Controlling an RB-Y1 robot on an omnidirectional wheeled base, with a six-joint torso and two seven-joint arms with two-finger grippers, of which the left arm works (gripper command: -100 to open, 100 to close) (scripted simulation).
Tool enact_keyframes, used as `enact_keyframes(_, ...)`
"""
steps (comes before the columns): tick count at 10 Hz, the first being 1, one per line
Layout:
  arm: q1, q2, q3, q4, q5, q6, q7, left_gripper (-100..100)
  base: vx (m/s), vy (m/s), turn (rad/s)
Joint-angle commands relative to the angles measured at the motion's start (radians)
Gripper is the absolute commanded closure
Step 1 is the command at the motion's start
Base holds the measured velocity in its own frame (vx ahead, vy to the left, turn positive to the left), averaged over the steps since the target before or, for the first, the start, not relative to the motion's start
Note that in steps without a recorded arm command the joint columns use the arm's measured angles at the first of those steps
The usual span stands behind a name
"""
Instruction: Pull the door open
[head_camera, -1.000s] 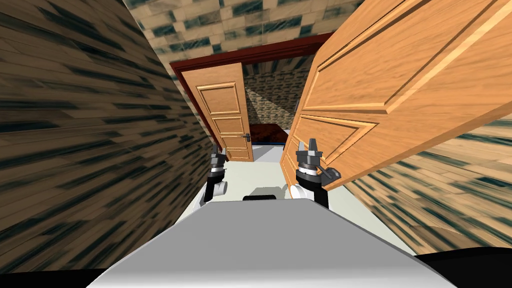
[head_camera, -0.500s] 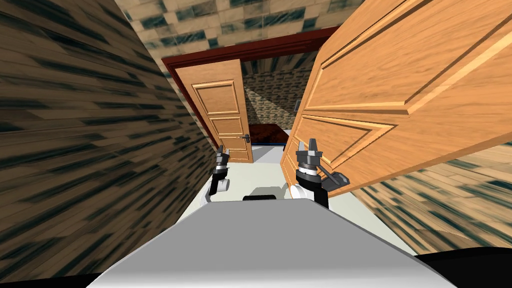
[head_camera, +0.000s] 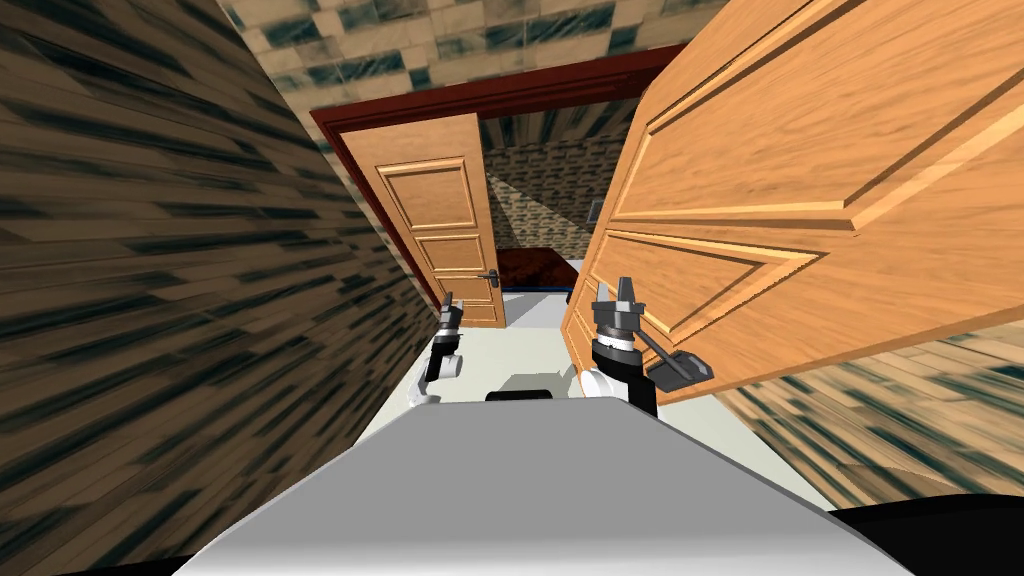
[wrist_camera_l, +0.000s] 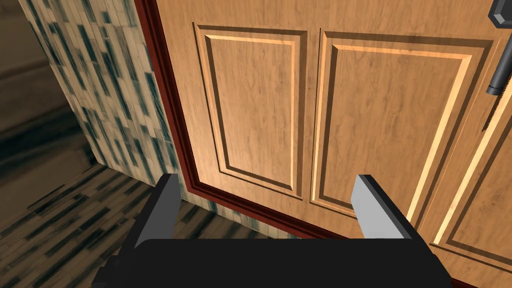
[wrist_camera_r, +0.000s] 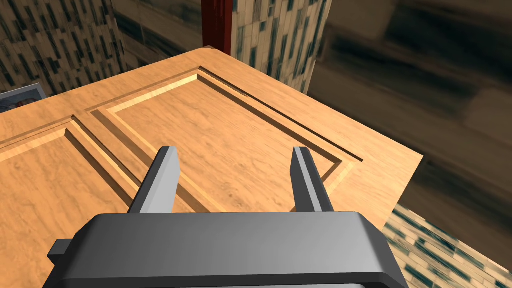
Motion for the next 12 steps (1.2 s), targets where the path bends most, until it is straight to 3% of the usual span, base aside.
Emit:
enact_keyframes(1,-0.021,0.007,-0.002,0.043,0.007,0.004,0.001,-100,0.054,0.018,-0.018)
enact_keyframes(6,-0.107,0.028,-0.009,0.176,0.031,0.016,0.003,-100,0.075,0.014,-0.024)
enact_keyframes(7,-0.107,0.028,-0.009,0.191,0.031,0.016,0.003,-100,0.056,0.008,-0.016)
enact_keyframes(11,-0.194,0.048,-0.016,0.327,0.056,0.029,0.004,-100,0.076,0.013,-0.028)
enact_keyframes(12,-0.194,0.048,-0.016,0.342,0.056,0.029,0.004,-100,0.081,0.018,-0.009)
